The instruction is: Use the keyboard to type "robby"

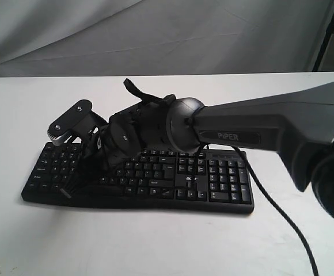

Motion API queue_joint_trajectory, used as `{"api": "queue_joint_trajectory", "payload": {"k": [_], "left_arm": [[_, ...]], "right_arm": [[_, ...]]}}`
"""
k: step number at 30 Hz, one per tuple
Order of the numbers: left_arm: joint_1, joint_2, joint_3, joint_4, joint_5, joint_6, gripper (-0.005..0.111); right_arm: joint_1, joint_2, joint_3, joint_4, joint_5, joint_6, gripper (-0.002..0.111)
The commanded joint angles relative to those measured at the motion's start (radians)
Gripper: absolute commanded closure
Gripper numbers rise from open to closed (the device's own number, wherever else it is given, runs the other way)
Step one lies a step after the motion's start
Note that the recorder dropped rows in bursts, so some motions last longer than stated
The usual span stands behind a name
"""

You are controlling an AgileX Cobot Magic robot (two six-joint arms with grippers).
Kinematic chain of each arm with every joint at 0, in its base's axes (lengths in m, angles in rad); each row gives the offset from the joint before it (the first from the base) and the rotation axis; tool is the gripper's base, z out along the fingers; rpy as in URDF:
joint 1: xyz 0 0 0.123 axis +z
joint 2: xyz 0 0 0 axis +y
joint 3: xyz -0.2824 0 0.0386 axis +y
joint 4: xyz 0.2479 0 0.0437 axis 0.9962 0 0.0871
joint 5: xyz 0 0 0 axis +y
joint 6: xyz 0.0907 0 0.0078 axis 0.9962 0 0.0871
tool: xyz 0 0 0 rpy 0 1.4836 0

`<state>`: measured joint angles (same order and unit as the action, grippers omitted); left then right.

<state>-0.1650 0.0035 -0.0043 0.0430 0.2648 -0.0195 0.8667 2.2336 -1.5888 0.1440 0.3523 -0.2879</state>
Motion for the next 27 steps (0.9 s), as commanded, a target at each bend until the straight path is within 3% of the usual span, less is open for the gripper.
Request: {"api": "queue_joint_trajectory", "payload": {"k": [1,19,27], "left_arm": [[-0.006,-0.003,0.004,0.005,-0.005,-0.003,0.107],[-0.006,-0.003,0.004,0.005,-0.005,-0.003,0.107],[-0.006,-0.003,0.004,0.005,-0.005,-0.003,0.107]], "right_arm": [[-0.001,-0.011,-0.003,-0.013,-0.022,0.001,0.108],[-0.050,-0.007,-0.008,-0.005,-0.077,0.003,0.108],[-0.053,0.061,-0.137,-0.021,0.052,0.036,0.108]]}}
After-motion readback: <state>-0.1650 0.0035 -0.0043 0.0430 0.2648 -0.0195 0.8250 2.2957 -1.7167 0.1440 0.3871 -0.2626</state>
